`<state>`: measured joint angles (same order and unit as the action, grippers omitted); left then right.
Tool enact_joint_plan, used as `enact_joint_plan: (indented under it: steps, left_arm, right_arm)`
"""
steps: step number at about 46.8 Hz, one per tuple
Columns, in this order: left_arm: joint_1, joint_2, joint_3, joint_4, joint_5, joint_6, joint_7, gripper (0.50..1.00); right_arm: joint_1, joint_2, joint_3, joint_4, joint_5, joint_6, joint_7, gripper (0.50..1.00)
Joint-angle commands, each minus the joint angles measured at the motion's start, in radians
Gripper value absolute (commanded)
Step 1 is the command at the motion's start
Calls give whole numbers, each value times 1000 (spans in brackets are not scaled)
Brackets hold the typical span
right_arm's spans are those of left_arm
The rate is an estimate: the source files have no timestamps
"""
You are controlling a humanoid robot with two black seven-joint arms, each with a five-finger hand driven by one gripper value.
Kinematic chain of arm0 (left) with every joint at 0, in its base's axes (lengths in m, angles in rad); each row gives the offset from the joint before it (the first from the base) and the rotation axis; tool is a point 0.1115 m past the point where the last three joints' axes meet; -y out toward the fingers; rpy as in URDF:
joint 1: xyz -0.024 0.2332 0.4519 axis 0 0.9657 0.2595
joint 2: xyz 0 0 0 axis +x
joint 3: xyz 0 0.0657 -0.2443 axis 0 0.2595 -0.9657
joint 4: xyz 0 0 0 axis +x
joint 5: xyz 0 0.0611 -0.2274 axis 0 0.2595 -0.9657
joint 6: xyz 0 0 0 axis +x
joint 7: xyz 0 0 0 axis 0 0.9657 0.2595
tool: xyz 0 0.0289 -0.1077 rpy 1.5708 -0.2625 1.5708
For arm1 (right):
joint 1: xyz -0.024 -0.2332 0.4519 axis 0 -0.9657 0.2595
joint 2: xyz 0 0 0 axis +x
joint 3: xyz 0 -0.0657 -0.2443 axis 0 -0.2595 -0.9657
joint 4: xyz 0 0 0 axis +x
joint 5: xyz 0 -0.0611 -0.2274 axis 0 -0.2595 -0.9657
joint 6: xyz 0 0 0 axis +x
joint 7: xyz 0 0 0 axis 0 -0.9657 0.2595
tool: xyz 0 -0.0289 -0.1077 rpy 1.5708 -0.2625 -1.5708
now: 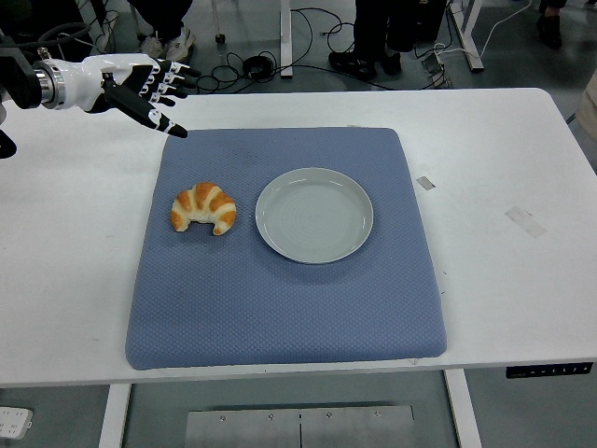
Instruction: Place the bread on the plate
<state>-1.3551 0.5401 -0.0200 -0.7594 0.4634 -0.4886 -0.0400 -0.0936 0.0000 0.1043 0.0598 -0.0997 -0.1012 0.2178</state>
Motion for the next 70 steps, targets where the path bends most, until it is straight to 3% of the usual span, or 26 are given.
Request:
enact_joint_plan:
  steps: [1,70]
  left_arm:
    - [2,0,2,0,0,1,-1,980]
    - [37,-8,12,2,-2,-1,-3,980]
  right_arm:
    - [0,0,0,0,0,0,0,1000]
    - [0,0,0,0,0,0,0,1000]
